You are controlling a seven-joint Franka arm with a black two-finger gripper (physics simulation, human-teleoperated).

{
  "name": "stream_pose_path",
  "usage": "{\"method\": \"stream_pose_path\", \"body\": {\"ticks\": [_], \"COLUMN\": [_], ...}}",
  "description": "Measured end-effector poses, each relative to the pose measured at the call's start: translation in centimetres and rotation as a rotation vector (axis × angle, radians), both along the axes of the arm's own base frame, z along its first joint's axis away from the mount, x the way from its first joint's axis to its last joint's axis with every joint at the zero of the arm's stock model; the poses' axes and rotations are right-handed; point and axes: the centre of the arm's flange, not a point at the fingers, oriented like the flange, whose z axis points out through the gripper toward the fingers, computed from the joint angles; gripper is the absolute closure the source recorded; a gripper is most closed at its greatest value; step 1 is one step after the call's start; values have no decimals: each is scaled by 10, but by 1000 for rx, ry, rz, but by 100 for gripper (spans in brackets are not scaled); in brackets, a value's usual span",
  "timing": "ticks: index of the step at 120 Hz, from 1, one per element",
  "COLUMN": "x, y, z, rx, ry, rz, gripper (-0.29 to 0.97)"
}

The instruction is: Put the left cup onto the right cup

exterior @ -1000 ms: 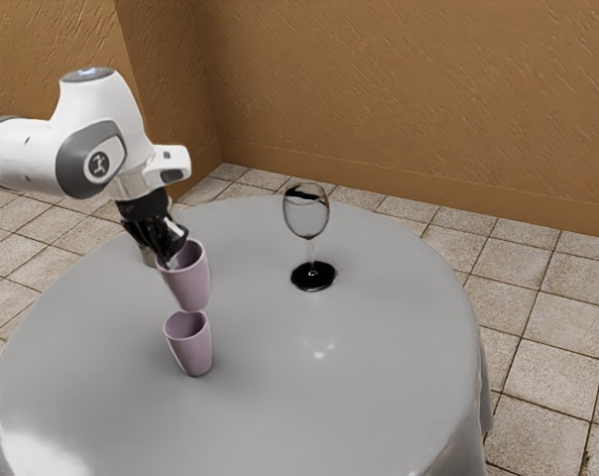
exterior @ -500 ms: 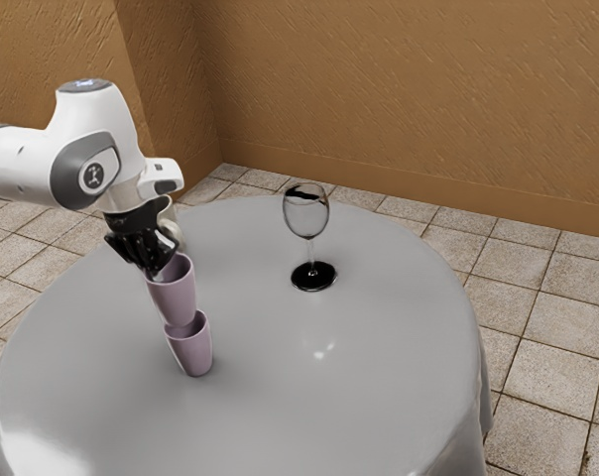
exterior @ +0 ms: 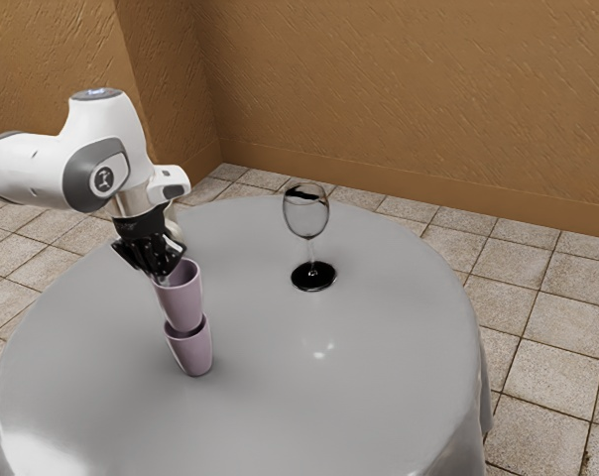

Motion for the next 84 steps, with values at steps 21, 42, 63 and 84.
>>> {"method": "stream_pose_path", "body": {"ticks": [21,42,63,84], "x": [4,9,13,13], "y": [8,13,18,21], "z": [-6,-19,-29,-30], "rx": [-7,-19,-26,-31], "ry": [10,26,38,39], "rz": [21,33,43,57], "gripper": [79,79,78,52]}}
